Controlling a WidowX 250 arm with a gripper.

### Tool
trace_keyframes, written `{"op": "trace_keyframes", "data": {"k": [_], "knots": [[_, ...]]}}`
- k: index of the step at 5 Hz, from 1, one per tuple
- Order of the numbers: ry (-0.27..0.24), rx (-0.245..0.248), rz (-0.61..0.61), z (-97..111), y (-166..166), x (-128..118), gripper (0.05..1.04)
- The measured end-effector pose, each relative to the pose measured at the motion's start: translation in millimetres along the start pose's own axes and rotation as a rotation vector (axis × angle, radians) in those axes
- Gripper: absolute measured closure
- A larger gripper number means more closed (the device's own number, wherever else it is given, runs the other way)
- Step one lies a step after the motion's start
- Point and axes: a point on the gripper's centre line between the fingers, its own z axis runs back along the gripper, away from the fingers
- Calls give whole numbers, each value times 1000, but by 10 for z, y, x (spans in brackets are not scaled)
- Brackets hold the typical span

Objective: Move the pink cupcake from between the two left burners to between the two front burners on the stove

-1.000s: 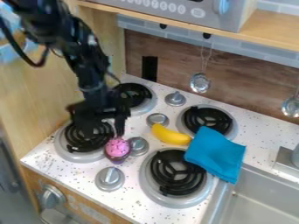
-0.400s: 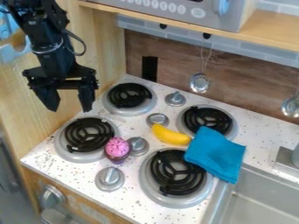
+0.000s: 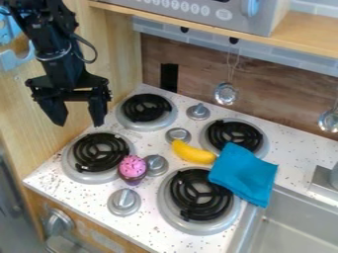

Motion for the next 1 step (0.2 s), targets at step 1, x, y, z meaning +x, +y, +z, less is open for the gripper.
{"op": "trace_keyframes", "data": {"k": [1], "knots": [[0,0,-1,0,-4,-1,82]]}}
